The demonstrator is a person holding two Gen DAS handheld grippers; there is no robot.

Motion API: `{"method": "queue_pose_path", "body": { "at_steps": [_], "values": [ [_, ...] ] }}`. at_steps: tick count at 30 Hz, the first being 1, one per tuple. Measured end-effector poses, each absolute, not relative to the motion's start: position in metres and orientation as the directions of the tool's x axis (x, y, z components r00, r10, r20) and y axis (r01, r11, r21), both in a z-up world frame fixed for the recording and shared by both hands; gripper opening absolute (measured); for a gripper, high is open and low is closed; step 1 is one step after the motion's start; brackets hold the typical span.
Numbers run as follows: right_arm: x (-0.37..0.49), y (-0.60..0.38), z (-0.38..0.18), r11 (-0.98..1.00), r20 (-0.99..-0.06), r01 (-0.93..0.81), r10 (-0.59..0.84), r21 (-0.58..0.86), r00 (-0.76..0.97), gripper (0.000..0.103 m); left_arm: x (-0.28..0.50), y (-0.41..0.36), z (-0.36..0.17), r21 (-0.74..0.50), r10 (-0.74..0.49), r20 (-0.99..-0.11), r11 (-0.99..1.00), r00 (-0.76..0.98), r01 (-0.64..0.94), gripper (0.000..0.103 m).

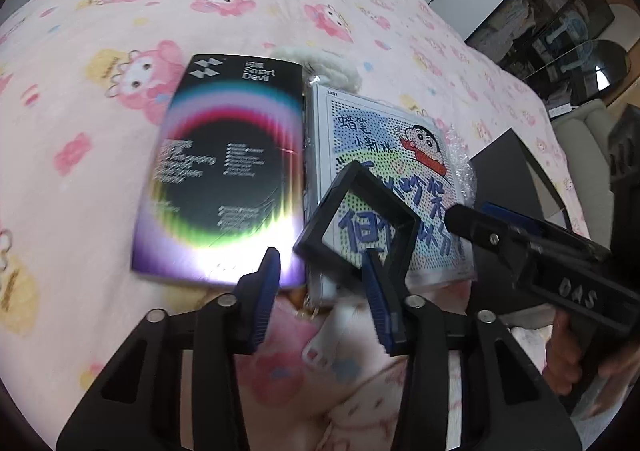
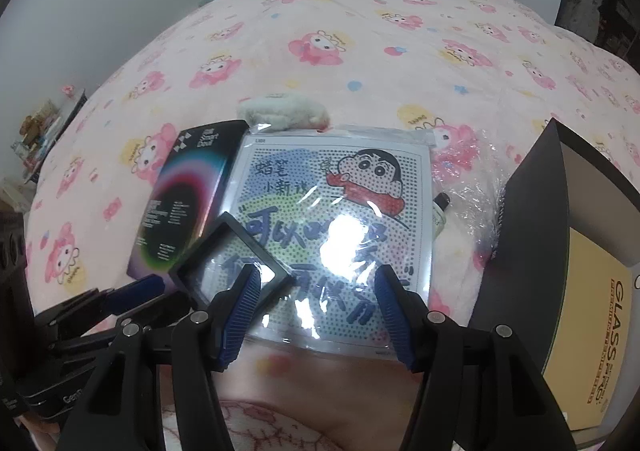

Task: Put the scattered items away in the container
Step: 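Grasp the Shin-chan bead-art kit bag with the right gripper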

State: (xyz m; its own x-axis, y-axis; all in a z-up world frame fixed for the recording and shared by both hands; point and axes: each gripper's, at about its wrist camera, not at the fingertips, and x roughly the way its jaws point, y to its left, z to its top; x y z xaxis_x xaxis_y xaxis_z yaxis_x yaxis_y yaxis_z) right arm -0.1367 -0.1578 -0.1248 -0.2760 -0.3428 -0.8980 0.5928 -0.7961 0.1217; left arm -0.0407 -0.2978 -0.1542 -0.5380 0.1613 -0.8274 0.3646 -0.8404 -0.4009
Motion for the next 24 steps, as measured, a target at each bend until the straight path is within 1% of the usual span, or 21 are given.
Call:
{"method": "queue_pose_path", "body": {
  "at_steps": [2, 4, 7, 9, 11, 12, 13, 15, 17, 18, 19, 21, 24],
  "values": [
    [-0.14, -0.157, -0.128, -0.799, -0.902, 0.588, -0.34, 0.128, -0.266, 0.056, -0.05, -0.299, -0.154, -0.355, 0.12, -0.848, -0.853, -0.517, 0.383, 0.033],
    [-0.142, -0.157, -0.13, -0.802, -0.905, 0.583, -0.336, 0.129, -0.261, 0.056, -0.051, -0.304, -0.15, -0.272, 0.029, -0.871, -0.859, -0.49, 0.433, 0.026],
    [-0.142, -0.157, -0.131, -0.809, -0.904, 0.576, -0.329, 0.121, -0.272, 0.056, -0.042, -0.322, -0.143, -0.128, -0.142, -0.886, -0.84, -0.441, 0.528, 0.024],
    [-0.143, -0.156, -0.133, -0.816, -0.905, 0.565, -0.324, 0.12, -0.277, 0.056, -0.033, -0.34, -0.144, -0.081, -0.196, -0.893, -0.816, -0.405, 0.573, 0.024],
    [-0.146, -0.154, -0.136, -0.83, -0.909, 0.545, -0.31, 0.117, -0.278, 0.057, -0.023, -0.353, -0.142, -0.089, -0.204, -0.892, -0.795, -0.403, 0.6, 0.024],
    [-0.148, -0.153, -0.14, -0.838, -0.913, 0.532, -0.302, 0.117, -0.275, 0.057, -0.017, -0.356, -0.138, -0.113, -0.196, -0.884, -0.791, -0.424, 0.601, 0.025],
    [-0.15, -0.152, -0.143, -0.844, -0.915, 0.523, -0.299, 0.121, -0.27, 0.058, -0.013, -0.355, -0.135, -0.133, -0.186, -0.876, -0.794, -0.445, 0.593, 0.029],
    [-0.153, -0.151, -0.148, -0.849, -0.919, 0.51, -0.301, 0.138, -0.253, 0.058, -0.01, -0.346, -0.125, -0.19, -0.14, -0.849, -0.819, -0.51, 0.541, 0.031],
    [-0.157, -0.149, -0.153, -0.855, -0.924, 0.495, -0.301, 0.152, -0.236, 0.062, -0.018, -0.332, -0.119, -0.295, -0.012, -0.818, -0.85, -0.575, 0.436, 0.031],
    [-0.159, -0.148, -0.155, -0.86, -0.925, 0.485, -0.3, 0.157, -0.232, 0.062, -0.024, -0.326, -0.121, -0.353, 0.066, -0.801, -0.855, -0.595, 0.38, 0.031],
    [-0.162, -0.146, -0.156, -0.867, -0.927, 0.471, -0.297, 0.161, -0.231, 0.062, -0.031, -0.32, -0.122, -0.385, 0.115, -0.792, -0.856, -0.6, 0.345, 0.031],
    [-0.166, -0.142, -0.158, -0.885, -0.927, 0.436, -0.289, 0.164, -0.237, 0.063, -0.046, -0.307, -0.131, -0.404, 0.164, -0.786, -0.866, -0.597, 0.294, 0.031],
    [-0.172, -0.14, -0.164, -0.894, -0.931, 0.418, -0.28, 0.164, -0.235, 0.067, -0.067, -0.3, -0.14, -0.398, 0.175, -0.798, -0.871, -0.577, 0.288, 0.031]
  ]
}}
